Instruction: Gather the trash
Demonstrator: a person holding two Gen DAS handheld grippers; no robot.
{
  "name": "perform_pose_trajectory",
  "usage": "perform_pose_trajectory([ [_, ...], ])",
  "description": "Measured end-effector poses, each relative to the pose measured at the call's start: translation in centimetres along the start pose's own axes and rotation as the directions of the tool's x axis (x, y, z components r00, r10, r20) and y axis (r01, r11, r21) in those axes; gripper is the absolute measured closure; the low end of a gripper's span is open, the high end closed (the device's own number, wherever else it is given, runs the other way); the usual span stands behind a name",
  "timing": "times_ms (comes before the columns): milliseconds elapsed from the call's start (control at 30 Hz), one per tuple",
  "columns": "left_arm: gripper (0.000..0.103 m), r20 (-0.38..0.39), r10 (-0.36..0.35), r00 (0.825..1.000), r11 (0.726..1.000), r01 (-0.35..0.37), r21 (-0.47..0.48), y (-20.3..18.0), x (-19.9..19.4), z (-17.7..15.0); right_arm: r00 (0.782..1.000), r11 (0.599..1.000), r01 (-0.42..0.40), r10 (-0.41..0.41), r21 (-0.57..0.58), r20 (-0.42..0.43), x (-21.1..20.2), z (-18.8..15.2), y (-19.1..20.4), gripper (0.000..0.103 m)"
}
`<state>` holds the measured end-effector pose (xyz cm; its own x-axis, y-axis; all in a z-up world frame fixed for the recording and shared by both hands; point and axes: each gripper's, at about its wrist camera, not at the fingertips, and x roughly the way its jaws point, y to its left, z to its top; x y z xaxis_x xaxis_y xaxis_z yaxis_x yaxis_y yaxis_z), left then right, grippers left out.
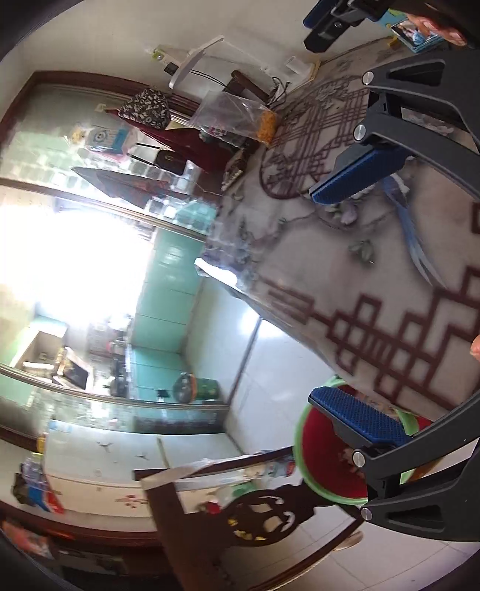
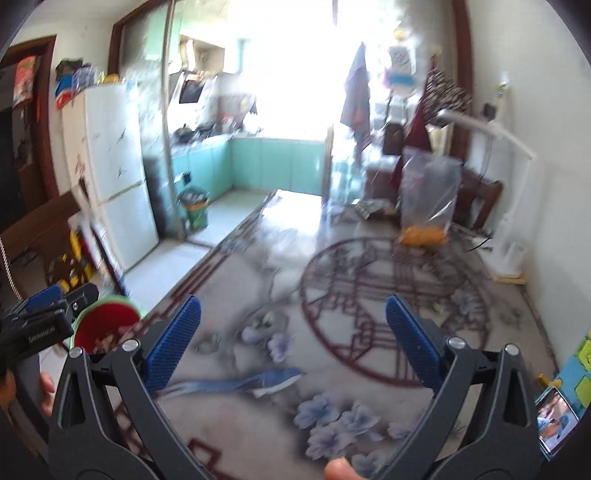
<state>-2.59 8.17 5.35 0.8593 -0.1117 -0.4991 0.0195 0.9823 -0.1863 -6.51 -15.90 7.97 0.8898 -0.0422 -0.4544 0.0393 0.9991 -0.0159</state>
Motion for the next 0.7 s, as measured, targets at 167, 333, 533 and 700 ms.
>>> perform_pose_trajectory([
  [167,0.008,0.120,0.097,0.988,0.984,-0.113,0.138,-4.4,-1.5,1.6,0.993,0.994,0.108,-0.109,0.028,0.037,-0.8,0.5,-1.6,0.005],
  [333,0.008,0.109,0.035,0.993,0.997,-0.042,0.067,-4.8,-2.4,1.8,0.981,0.980,0.175,-0.182,0.094,0.073,-1.3,-0.4,-2.9,0.005],
  [533,0.008,0.042,-0.012,0.999,1.000,0.013,-0.008,-3.4,-2.0,0.7,0.989,0.985,0.140,-0.144,0.101,0.034,-1.3,-0.6,-3.1,0.005],
  [700,0.008,0.050,0.010,0.999,0.999,-0.011,0.030,-3.3,-2.1,0.5,0.992,0.988,0.124,-0.127,0.092,0.022,-1.3,-0.6,-2.7,0.005],
])
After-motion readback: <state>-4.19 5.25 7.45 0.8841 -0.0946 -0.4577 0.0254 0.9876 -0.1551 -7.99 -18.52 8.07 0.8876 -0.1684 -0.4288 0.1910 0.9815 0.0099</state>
